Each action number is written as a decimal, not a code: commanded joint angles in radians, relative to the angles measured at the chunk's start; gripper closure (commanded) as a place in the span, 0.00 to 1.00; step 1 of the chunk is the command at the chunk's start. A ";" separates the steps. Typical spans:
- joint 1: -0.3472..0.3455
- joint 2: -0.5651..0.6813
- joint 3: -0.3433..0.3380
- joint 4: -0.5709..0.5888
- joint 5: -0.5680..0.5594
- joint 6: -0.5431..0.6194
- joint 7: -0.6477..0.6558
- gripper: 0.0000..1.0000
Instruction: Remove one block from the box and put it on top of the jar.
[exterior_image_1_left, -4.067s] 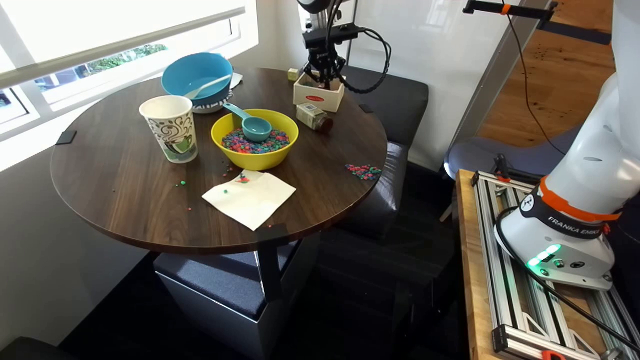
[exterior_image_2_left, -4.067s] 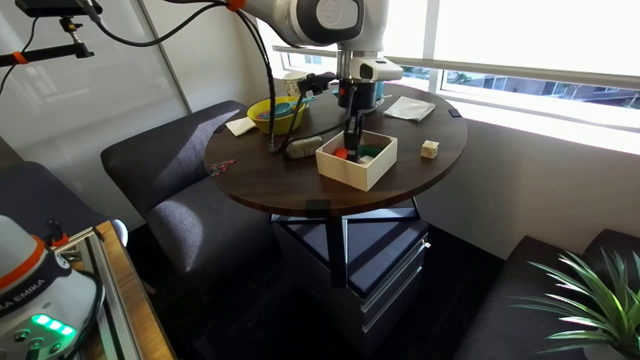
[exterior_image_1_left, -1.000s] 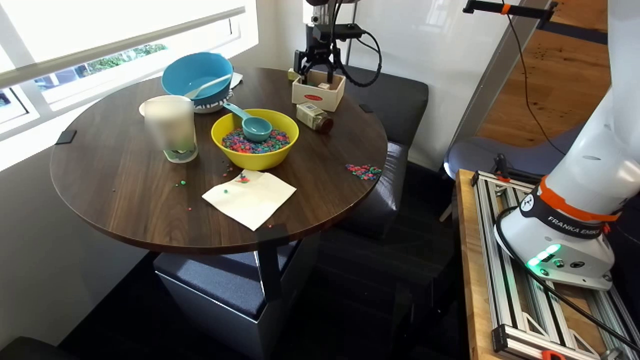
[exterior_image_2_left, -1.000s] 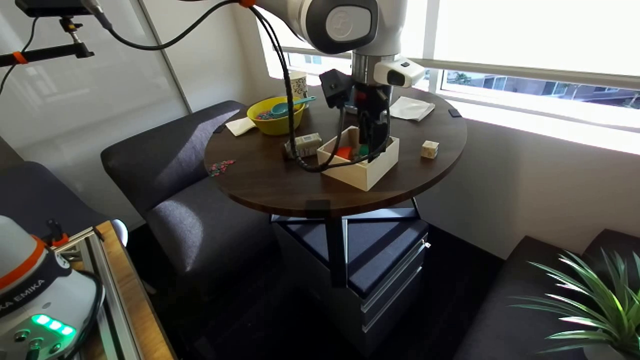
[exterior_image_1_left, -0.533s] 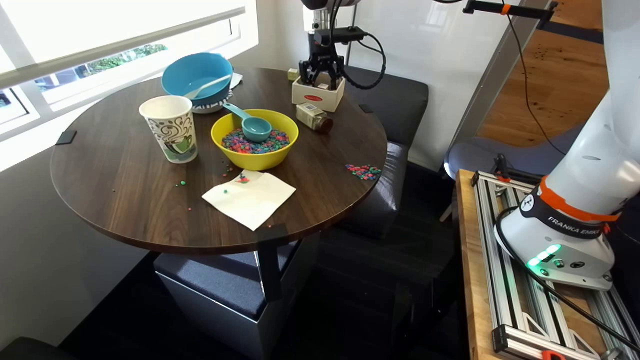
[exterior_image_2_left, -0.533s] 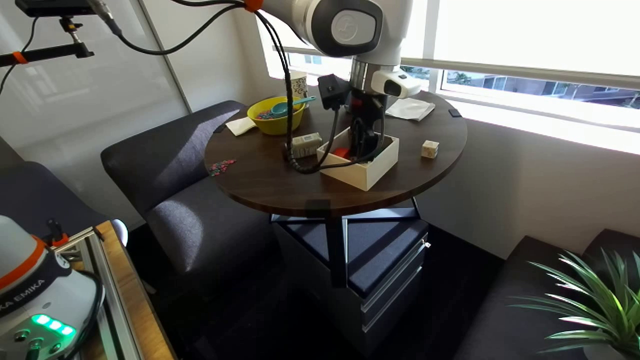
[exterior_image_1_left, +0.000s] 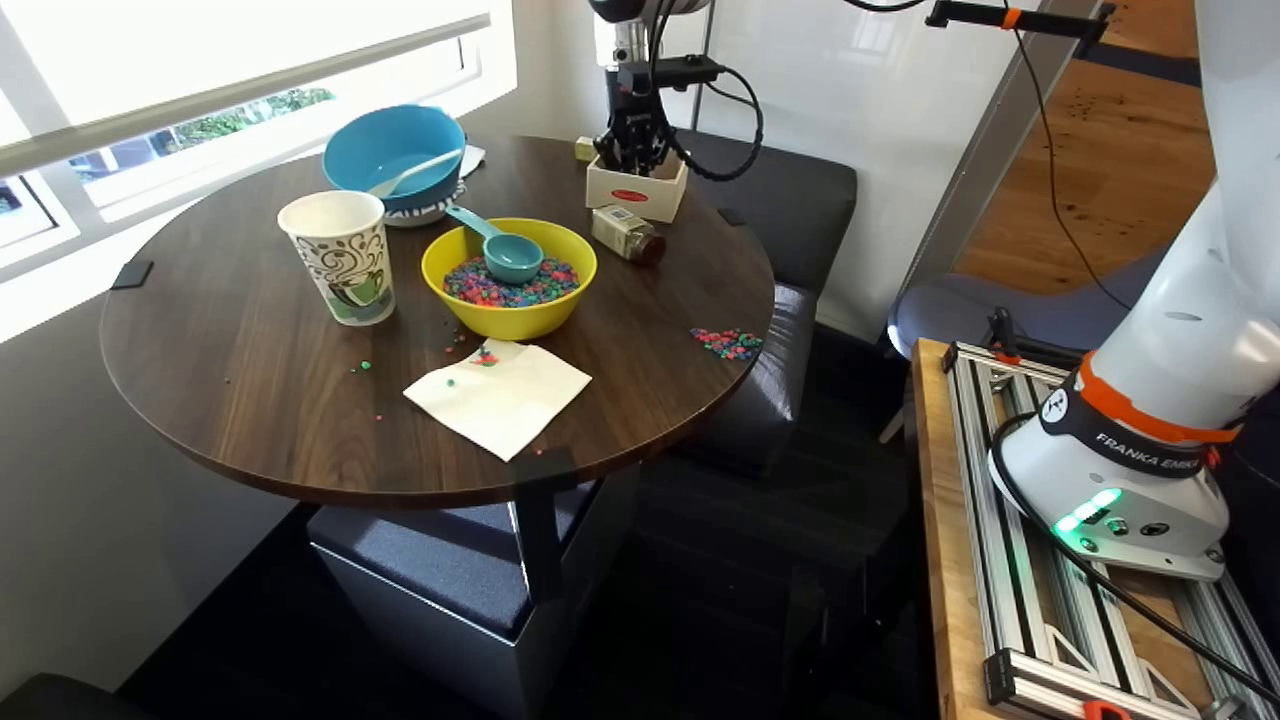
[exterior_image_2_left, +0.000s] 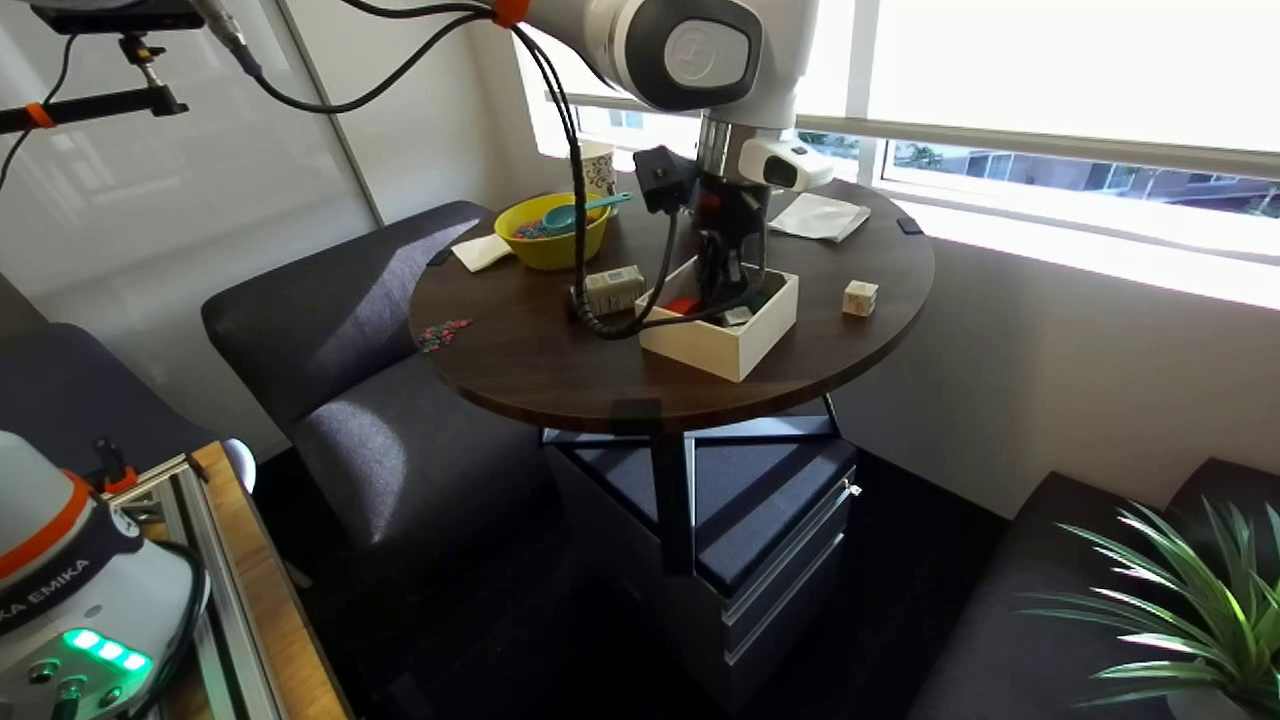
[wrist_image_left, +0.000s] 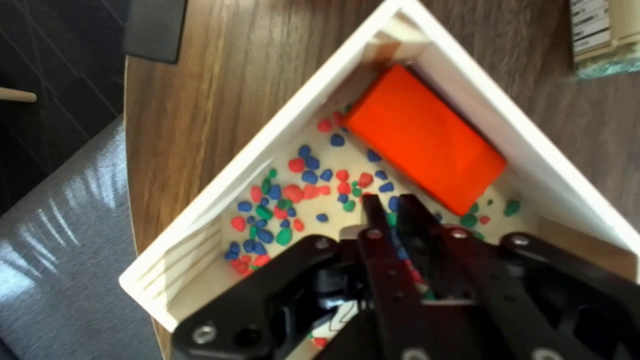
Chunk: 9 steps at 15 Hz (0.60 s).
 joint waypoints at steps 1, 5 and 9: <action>-0.009 0.003 0.002 0.040 0.015 -0.032 0.006 1.00; -0.023 -0.012 0.007 0.058 0.033 -0.037 -0.007 0.96; -0.030 -0.013 0.009 0.070 0.038 -0.042 -0.011 0.95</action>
